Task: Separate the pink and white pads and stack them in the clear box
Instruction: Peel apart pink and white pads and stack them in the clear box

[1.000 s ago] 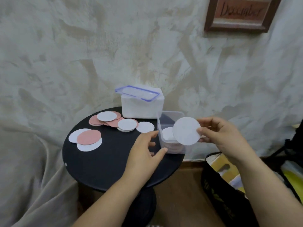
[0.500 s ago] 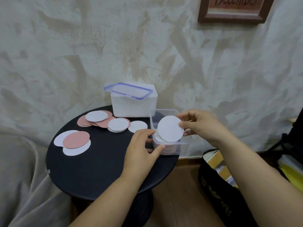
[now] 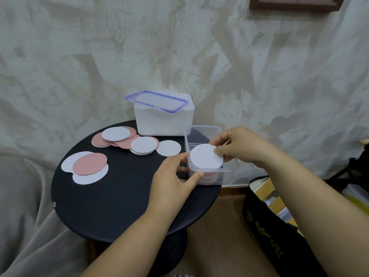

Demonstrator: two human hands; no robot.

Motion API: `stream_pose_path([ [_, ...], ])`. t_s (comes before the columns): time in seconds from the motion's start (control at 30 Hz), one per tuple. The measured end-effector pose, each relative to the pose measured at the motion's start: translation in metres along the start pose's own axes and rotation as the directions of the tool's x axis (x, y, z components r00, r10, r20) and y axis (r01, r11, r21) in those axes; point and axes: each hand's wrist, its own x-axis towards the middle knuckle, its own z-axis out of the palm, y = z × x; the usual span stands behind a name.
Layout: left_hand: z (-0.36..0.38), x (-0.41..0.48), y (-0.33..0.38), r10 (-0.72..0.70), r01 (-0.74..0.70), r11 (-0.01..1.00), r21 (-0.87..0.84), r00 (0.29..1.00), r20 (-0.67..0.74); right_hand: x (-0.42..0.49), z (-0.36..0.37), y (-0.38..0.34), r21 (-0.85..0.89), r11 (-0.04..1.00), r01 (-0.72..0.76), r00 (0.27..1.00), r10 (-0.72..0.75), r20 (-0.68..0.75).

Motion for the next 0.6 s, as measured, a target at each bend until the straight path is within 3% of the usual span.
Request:
stream_pose_path([
  [0.6,0.0003,-0.0037,-0.0021,-0.006,0.006,1.000,0.002,1.000,0.009,-0.0043,0.0027,-0.0028,-0.207,0.977,0.046,0.998,-0.039,0.040],
])
